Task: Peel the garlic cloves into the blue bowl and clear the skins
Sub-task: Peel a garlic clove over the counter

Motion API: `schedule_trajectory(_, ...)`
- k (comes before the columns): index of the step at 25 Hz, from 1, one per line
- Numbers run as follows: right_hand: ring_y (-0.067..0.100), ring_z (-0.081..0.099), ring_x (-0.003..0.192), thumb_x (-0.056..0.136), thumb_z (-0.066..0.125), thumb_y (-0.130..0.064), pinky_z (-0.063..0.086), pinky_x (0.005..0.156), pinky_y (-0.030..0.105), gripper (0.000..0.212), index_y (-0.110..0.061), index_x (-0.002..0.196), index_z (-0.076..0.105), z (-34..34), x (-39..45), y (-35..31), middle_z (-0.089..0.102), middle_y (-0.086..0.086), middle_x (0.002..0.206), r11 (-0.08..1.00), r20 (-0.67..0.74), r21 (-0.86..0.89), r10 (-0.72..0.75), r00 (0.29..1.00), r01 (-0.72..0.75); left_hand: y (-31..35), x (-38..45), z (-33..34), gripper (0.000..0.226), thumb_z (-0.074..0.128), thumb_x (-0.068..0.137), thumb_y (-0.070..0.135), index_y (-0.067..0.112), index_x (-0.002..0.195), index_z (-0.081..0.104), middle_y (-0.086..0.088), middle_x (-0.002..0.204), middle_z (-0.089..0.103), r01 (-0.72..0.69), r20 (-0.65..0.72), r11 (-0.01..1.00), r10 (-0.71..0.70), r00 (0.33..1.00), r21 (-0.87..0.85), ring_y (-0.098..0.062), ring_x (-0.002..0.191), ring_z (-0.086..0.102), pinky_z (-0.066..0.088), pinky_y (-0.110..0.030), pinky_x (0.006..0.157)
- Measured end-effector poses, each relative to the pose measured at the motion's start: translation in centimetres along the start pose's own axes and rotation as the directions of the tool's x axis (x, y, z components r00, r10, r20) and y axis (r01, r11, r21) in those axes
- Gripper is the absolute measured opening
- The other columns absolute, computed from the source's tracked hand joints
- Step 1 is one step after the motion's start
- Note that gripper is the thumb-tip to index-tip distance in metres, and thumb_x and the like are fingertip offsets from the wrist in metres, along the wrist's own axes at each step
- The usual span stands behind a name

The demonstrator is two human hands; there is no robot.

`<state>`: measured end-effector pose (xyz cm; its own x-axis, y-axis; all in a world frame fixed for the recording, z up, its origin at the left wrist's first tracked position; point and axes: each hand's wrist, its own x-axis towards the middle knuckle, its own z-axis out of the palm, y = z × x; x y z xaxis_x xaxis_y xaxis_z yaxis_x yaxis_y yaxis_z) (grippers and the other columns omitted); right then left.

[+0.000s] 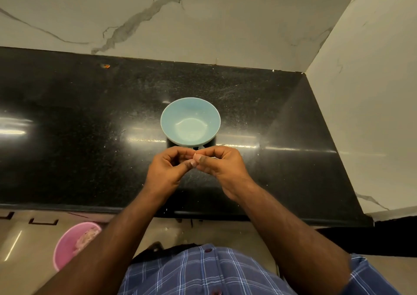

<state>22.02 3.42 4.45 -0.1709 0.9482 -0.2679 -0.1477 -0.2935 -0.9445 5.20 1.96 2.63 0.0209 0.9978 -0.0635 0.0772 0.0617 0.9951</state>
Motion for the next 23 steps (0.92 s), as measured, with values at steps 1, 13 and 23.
schedule_trajectory(1, 0.026, 0.076, 0.092, 0.089, 0.071, 0.001, 0.061, 0.083, 0.033, 0.014, 0.007, 0.102, 0.073, 0.1, 0.0, -0.2, 0.074, 0.025, 0.098, 1.000, 0.002, -0.016, 0.015, 1.000, -0.015, -0.1, 0.1, -0.2, 0.019, 0.076, 0.086, 0.007, 0.014, 0.104, 0.076, -0.002, 0.099, 0.079, -0.021, -0.003, 1.000, 0.021, 1.000, -0.006, -0.018, 0.099, 0.074, 0.060, -0.028, 0.086)
schedule_trajectory(13, 0.023, 0.076, 0.078, 0.084, 0.068, 0.012, 0.061, 0.070, 0.033, 0.020, -0.005, 0.094, 0.065, 3.7, 0.9, -1.0, 0.075, 0.020, 0.090, 0.988, -0.147, -0.141, 0.035, 0.988, -0.056, -0.9, 1.6, -4.1, 0.024, 0.075, 0.087, 0.000, 0.016, 0.105, 0.080, 0.003, 0.102, 0.077, -0.197, 0.092, 0.969, 0.185, 0.978, 0.150, -0.013, 0.102, 0.071, 0.057, -0.026, 0.091)
schedule_trajectory(23, 0.028, 0.077, 0.081, 0.083, 0.071, 0.008, 0.062, 0.070, 0.037, 0.018, -0.004, 0.094, 0.065, 4.9, 0.8, -0.9, 0.075, 0.022, 0.090, 0.976, -0.213, -0.211, 0.016, 0.977, -0.062, -0.3, 2.1, -5.7, 0.026, 0.076, 0.086, 0.000, 0.016, 0.106, 0.080, 0.007, 0.103, 0.075, -0.400, 0.201, 0.856, 0.350, 0.915, 0.327, -0.006, 0.098, 0.069, 0.058, -0.023, 0.086)
